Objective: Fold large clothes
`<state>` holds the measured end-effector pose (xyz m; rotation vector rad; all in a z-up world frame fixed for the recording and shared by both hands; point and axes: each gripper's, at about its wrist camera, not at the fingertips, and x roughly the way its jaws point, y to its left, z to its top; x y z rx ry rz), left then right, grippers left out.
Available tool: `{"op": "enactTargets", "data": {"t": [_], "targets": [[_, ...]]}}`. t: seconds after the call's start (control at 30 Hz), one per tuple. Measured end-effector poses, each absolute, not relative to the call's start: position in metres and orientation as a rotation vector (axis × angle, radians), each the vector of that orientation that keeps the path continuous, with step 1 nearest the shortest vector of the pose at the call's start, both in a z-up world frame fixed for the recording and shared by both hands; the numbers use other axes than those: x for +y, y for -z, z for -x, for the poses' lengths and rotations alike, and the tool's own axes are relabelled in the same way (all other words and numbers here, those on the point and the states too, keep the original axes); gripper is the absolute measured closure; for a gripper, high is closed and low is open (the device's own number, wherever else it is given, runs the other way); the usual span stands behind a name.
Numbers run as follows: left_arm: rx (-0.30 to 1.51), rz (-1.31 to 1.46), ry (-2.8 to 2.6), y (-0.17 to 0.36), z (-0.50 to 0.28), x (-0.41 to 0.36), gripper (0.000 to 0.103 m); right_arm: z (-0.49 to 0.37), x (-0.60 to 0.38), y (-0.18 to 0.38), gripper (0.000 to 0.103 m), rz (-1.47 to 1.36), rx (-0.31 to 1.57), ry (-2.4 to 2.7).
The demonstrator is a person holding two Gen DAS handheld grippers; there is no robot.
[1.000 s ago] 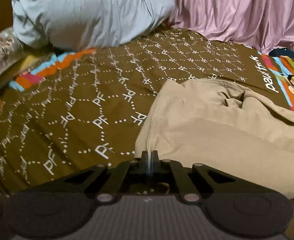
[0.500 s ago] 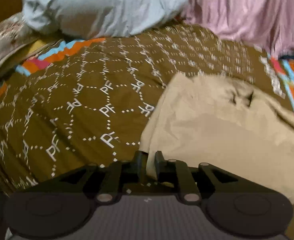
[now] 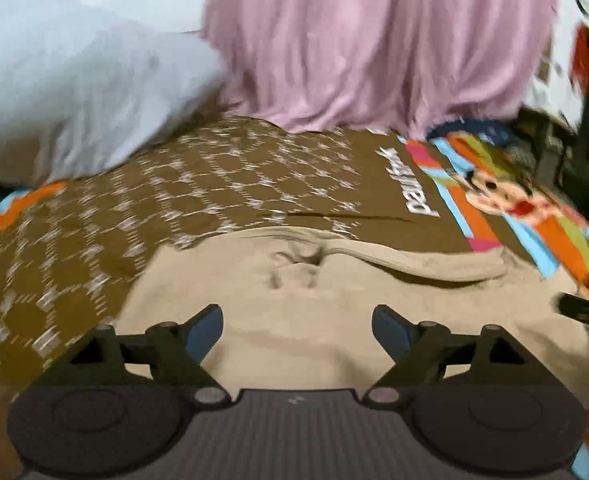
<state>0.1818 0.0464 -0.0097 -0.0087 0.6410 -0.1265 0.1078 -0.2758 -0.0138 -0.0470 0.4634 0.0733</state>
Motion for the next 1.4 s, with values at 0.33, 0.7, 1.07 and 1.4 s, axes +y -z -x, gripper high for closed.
{"op": "enactTargets", "data": {"t": [0.33,0.7,1.07,1.4], "targets": [[0.808,-0.085,0.106,0.088,-0.216,0.027,0.019,-0.173,-0.223,0.080,0.029,0.169,0.715,-0.051],[0.808,0.024,0.076,0.063,-0.194,0.053,0.013,-0.159,-0.241,0.087,0.027,0.000,0.688,-0.055],[0.869,0.589,-0.018,0.053,-0.109,0.158,0.004,-0.034,-0.327,0.026,0.004,-0.288,0.671,-0.062],[0.855,0.800,-0.128,0.083,-0.149,0.201,0.043,-0.024,-0.398,0.066,0.020,-0.812,0.592,0.055]]}}
